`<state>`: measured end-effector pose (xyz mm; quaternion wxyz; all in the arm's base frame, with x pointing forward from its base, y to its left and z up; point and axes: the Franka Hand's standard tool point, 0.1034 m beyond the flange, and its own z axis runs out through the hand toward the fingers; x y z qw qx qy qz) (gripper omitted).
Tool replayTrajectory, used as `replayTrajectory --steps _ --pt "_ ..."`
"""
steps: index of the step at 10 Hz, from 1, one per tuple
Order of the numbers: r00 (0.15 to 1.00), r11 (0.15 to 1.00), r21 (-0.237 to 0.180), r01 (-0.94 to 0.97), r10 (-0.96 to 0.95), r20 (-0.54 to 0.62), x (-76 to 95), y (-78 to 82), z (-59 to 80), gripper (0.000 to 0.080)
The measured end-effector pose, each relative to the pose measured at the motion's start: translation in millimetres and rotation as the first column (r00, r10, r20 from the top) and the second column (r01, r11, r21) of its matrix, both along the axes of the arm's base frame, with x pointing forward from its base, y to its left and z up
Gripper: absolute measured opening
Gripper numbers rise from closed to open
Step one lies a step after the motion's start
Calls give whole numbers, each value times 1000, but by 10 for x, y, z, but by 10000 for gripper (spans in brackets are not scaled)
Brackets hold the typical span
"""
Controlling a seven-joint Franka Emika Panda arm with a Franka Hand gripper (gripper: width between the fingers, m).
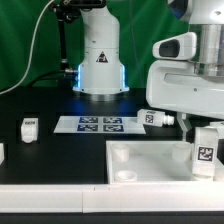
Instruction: Assemble one leg
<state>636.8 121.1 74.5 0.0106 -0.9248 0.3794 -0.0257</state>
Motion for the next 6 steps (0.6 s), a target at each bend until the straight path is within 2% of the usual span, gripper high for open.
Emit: replayTrajectory --steps 1,2,4,6 --pt "999 999 2 45 -45 -1 -2 0 -4 333" --pt "991 991 7 133 -133 -2 -3 -1 -7 282" --pt "965 965 13 264 -264 -4 -5 1 -10 282" --pt "857 857 12 515 -514 -33 -14 -2 -13 282"
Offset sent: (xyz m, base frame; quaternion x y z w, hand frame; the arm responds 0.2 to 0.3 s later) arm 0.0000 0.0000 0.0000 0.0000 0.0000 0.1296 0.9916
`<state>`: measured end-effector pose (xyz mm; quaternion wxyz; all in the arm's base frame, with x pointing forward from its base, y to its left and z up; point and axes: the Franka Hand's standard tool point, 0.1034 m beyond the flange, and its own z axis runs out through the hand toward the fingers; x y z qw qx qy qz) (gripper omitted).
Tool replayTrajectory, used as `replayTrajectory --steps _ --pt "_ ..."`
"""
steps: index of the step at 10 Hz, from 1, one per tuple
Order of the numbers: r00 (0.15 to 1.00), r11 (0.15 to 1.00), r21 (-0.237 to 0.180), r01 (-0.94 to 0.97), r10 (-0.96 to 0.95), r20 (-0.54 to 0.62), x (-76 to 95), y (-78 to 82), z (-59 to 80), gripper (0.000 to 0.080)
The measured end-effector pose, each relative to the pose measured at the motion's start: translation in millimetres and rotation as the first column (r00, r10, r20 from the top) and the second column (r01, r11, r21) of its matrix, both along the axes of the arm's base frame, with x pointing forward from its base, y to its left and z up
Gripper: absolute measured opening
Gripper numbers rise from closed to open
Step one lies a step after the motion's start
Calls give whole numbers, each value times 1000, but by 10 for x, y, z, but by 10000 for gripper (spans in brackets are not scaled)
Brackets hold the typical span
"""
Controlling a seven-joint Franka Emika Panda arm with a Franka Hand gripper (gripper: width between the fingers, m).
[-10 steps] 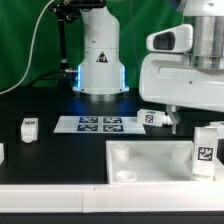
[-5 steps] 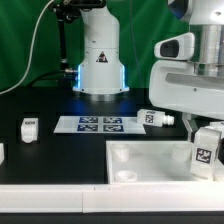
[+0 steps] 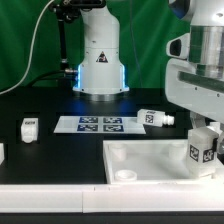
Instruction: Assemble one leg
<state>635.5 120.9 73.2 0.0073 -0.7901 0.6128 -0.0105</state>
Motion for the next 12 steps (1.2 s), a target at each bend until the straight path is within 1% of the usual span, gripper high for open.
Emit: replayTrajectory --steps 1,2,3,4,5,6,7,8,9,10,12 --pt "994 994 13 110 -110 -12 31 -28 1 282" --pt "965 964 43 262 -261 -21 71 -58 6 282" --pt "931 929 61 366 -365 -27 87 -77 6 284" --pt "919 917 60 395 -394 -25 87 -58 1 284" --pt "930 928 60 368 -368 -23 87 -50 2 284" --pt "941 939 59 339 -339 -22 83 -45 -4 398" --pt "973 972 37 231 -230 -23 56 -27 -13 398" --pt "1000 1000 13 2 -1 -18 55 -44 -3 534" --pt "973 973 -5 -230 230 -17 62 -69 15 628" --pt "936 936 -11 -351 350 -21 59 -75 11 628" --pt "901 901 -18 -434 434 -24 66 -98 9 648"
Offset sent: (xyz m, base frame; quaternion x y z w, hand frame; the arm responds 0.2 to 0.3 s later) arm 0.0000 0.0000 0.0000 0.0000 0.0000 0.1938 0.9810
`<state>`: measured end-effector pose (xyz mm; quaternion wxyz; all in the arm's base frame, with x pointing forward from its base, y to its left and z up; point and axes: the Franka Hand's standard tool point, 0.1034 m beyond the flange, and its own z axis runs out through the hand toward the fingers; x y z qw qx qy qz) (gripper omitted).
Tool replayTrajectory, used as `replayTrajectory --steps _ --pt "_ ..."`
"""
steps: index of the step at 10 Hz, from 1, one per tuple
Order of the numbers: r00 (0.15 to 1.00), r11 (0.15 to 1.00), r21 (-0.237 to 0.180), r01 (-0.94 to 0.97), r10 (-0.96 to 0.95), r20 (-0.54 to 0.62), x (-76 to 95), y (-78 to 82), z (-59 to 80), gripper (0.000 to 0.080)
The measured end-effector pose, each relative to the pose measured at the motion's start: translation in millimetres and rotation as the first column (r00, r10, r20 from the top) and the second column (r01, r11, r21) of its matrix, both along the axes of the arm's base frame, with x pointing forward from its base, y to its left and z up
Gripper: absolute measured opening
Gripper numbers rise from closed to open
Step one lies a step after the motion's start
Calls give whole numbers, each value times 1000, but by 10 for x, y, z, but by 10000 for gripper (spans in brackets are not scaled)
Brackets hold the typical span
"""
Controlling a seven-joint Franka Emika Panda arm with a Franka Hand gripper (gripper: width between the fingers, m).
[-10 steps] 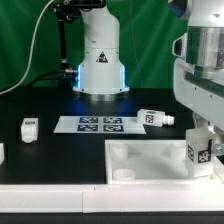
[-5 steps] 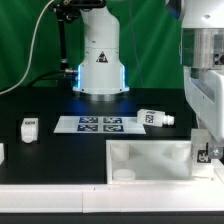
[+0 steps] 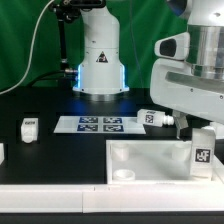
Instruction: Assemble one leg
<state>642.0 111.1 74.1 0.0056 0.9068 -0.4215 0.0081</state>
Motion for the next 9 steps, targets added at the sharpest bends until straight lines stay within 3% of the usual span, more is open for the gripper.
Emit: replayTrajectory --steps 2,3,4,5,6,7,8,9 --pt "991 991 -9 -132 132 1 10 -15 -6 649" --pt "942 941 -50 -334 335 18 64 -24 -17 649" --pt "961 961 -45 -274 275 20 58 -18 -24 649" --pt "968 967 -44 -249 250 22 59 -22 -25 530" --pt "973 972 -44 -229 230 23 60 -24 -25 530" --pt "983 983 -42 -180 181 26 58 -23 -27 335" --pt "995 995 -39 -96 97 31 57 -22 -29 284" --pt "999 999 -36 8 -7 34 55 -27 -32 284"
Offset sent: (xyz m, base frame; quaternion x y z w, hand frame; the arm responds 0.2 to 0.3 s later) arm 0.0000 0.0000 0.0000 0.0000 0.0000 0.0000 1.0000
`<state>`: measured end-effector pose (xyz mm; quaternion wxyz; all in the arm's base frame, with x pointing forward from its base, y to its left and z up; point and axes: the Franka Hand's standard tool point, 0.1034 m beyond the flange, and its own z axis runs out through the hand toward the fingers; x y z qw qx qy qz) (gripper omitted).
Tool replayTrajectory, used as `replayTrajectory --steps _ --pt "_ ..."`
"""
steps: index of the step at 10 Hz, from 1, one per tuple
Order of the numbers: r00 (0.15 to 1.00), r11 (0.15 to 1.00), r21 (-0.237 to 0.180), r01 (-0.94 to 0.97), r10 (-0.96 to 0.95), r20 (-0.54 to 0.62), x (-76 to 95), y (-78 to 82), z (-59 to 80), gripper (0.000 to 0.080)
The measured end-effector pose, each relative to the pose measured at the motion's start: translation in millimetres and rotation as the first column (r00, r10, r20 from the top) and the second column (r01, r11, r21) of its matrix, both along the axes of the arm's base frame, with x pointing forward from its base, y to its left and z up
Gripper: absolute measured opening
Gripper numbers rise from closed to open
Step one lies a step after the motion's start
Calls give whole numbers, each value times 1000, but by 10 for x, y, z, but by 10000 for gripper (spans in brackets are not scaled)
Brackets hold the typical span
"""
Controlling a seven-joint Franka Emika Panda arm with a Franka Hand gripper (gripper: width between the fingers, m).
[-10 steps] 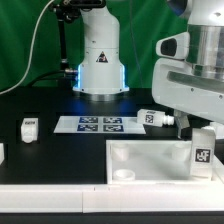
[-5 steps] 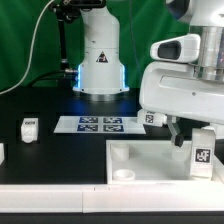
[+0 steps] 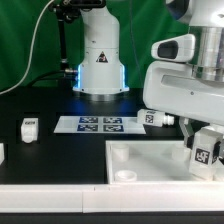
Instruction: Assemble one leg
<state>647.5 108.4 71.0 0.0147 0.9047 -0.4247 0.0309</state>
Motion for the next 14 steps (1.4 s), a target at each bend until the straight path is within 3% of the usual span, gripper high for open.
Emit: replayTrajectory --steps 2,5,7,8,9,10,11,12,14 --pt "975 975 5 223 -223 -1 -10 -16 -2 284" --pt "757 752 89 653 -652 -47 -41 -83 -21 284" --pt "623 613 130 779 -781 -51 -84 -101 -29 285" --pt "608 599 129 791 -792 -52 -84 -102 -28 285" --pt "623 614 129 779 -780 -49 -82 -105 -31 354" --pt "657 648 129 751 -752 -46 -83 -101 -34 538" --pt "785 776 129 617 -619 -36 -85 -78 -37 615" --pt "872 862 135 488 -489 -33 -96 -38 -49 615" --pt "937 927 136 349 -349 -24 -106 -13 -53 648"
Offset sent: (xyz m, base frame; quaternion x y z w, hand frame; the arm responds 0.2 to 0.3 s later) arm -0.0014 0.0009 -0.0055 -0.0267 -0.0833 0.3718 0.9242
